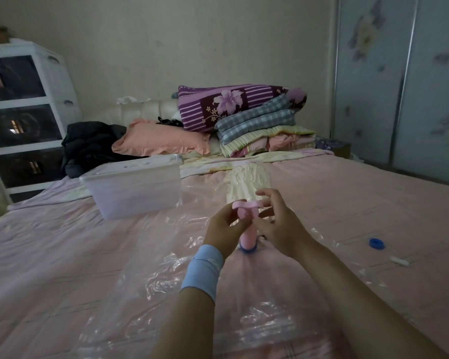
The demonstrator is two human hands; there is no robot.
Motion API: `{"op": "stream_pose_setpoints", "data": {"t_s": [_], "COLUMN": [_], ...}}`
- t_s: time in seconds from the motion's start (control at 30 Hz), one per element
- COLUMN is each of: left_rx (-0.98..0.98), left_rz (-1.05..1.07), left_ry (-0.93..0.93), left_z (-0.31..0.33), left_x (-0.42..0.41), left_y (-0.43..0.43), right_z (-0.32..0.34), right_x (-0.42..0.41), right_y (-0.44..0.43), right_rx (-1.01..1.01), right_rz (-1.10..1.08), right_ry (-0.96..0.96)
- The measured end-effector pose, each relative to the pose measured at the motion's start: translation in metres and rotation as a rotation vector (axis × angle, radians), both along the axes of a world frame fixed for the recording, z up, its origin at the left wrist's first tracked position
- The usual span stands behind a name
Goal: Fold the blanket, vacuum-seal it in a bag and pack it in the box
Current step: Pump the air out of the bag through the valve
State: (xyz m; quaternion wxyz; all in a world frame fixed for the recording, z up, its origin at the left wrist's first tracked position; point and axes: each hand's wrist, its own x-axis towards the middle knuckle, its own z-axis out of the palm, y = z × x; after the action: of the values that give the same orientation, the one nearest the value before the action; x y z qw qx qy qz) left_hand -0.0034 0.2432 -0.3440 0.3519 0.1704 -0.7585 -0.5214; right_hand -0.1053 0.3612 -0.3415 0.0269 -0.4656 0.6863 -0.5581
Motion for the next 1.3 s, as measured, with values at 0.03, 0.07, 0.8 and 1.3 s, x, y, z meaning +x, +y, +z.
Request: {"op": "stream_pose_setpoints", "data": {"t_s": [0.03,0.07,0.8,1.3], "left_rx": [0.001,-0.008,-0.174,-0.137], "left_rz": [-0.005,-0.013,-0.02,-0.039], "left_ry": [0.0,-0.003,-0.129,-0.041], "left_z": [0.0,0.0,-0.007,-0.008], "left_x": [-0.002,-0.005,-0.044,-0.038], "left_y": [0.001,0.003,0.018,0.034], "right_z": [0.003,0.006,0.071,0.067], "right_x": [-0.002,-0.005,-0.015,-0.016], "right_y": [0.003,0.005,0.045,0.055], "right_rx": [0.006,0.025,-0.353,-0.229], "right_rz": [-0.034,-0.073,-0.346,-0.311], "right_ry": [0.072,0.175,0.754,0.761]}}
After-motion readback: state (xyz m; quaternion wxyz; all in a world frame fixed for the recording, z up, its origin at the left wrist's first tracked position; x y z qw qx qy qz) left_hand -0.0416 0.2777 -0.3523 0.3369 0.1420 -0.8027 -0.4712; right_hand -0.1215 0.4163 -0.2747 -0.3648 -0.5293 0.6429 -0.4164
